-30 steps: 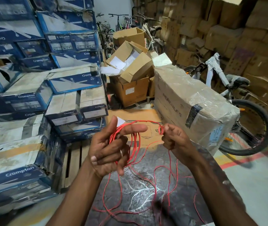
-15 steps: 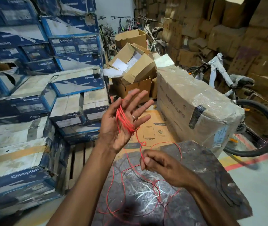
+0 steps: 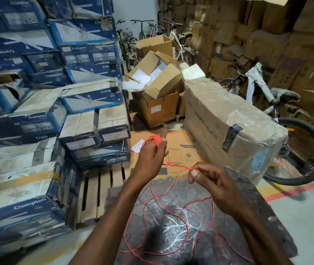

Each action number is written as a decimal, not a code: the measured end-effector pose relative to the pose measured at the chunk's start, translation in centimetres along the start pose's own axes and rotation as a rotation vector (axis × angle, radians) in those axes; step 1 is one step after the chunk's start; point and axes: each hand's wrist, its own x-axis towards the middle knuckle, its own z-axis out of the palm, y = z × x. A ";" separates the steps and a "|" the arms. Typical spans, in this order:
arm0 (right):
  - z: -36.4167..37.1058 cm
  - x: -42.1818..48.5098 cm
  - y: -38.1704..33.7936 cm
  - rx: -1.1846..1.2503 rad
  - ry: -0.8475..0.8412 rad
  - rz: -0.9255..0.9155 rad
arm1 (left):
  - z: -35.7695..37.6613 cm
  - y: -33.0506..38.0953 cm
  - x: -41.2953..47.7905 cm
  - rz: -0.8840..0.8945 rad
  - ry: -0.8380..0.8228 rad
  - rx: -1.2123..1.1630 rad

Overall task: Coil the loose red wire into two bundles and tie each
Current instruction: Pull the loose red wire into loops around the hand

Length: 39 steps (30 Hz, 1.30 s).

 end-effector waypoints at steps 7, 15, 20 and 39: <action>-1.5 2.6 -0.7 -0.159 0.274 -0.094 | -0.4 0.6 -1.9 -0.174 -0.365 0.156; -3.0 5.0 0.5 -0.208 0.483 -0.165 | -1.1 2.1 -4.6 -0.458 -0.840 -0.731; -1.9 5.0 3.0 -0.121 0.433 -0.075 | -2.0 3.5 -5.5 -0.357 -0.913 -1.269; 3.3 -2.8 5.0 -0.127 -0.092 0.234 | -3.3 4.7 0.5 -0.283 -0.207 -1.221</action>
